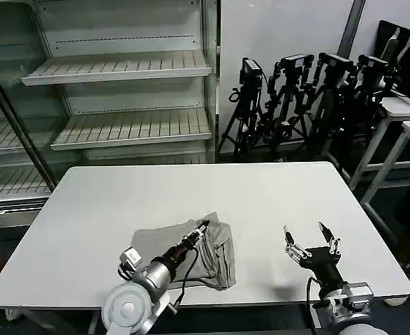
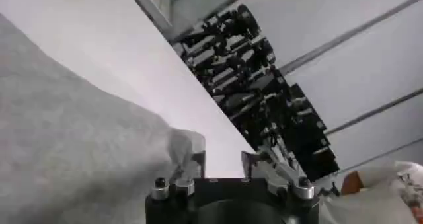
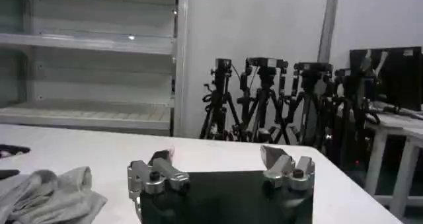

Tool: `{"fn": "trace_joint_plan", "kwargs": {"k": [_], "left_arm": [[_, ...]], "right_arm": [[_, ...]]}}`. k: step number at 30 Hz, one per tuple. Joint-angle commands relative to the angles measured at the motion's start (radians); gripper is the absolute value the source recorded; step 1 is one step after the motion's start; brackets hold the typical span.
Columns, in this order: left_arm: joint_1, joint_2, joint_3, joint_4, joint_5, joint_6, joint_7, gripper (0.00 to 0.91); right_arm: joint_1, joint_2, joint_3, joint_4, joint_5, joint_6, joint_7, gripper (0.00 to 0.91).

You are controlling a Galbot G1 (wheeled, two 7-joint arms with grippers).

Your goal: Fold and organize the clothes.

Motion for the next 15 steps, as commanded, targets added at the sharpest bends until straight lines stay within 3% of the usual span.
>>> {"fn": "trace_joint_plan", "kwargs": {"k": [1, 6, 15], "left_arm": [[-0.011, 0.008, 0.006, -0.036, 0.02, 0.0, 0.001, 0.907], [0.048, 0.069, -0.135, -0.129, 0.031, 0.027, 0.002, 0.907], [0.234, 0.27, -0.358, -0.197, 0.102, 0.07, 0.04, 0.907]], "right_arm": [[0.0, 0.002, 0.002, 0.002, 0.001, 0.0, 0.0, 0.907], [0.007, -0.001, -0.007, 0.0, 0.001, 0.0, 0.0, 0.907], [0.037, -0.011, -0.038, -0.012, 0.004, -0.001, 0.0, 0.907]]}}
